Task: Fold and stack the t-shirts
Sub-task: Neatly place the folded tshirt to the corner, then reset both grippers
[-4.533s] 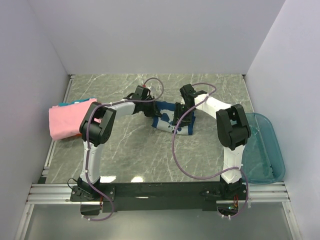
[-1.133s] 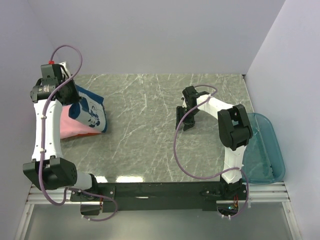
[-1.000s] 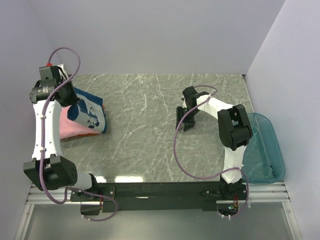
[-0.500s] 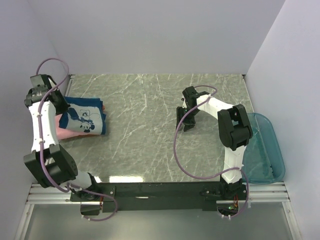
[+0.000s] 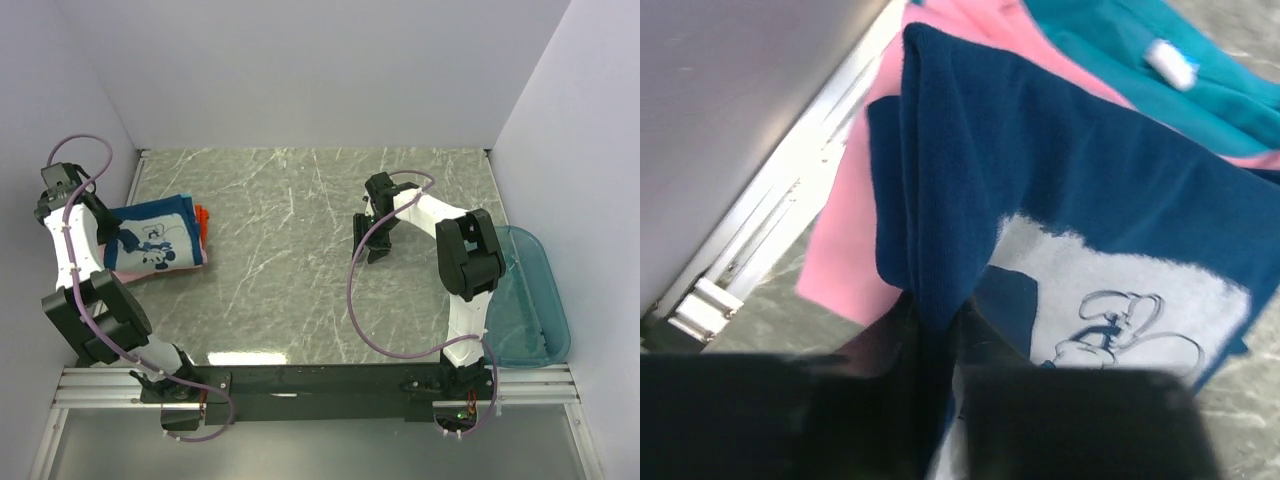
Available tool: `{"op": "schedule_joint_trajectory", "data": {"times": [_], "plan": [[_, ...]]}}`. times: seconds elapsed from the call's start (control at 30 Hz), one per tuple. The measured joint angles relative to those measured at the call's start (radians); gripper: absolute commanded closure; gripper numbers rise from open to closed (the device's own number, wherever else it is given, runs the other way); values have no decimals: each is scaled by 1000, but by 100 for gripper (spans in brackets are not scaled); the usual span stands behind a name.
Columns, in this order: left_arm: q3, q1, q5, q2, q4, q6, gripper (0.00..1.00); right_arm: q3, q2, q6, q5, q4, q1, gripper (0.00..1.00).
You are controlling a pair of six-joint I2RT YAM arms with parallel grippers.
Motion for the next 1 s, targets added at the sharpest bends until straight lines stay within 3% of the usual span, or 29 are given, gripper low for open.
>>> {"op": "schedule_joint_trajectory", "data": {"times": [0.1, 0.13, 0.27, 0.57, 0.8, 1.0], "plan": [[1, 21, -32, 9, 0, -18, 39, 4, -4, -1, 0, -4, 0, 44], [3, 28, -43, 9, 0, -22, 25, 8, -5, -2, 0, -9, 0, 44], [20, 45, -76, 10, 5, -43, 11, 26, -15, -4, 0, -14, 0, 44], [23, -6, -61, -58, 52, -66, 7, 36, -72, -3, 4, -31, 0, 44], [-26, -204, 11, -190, 164, -130, 6, 44, -152, 0, 28, -43, 0, 44], [-192, -365, 67, -347, 319, -211, 5, 9, -307, 18, 74, -8, -5, 44]]}}
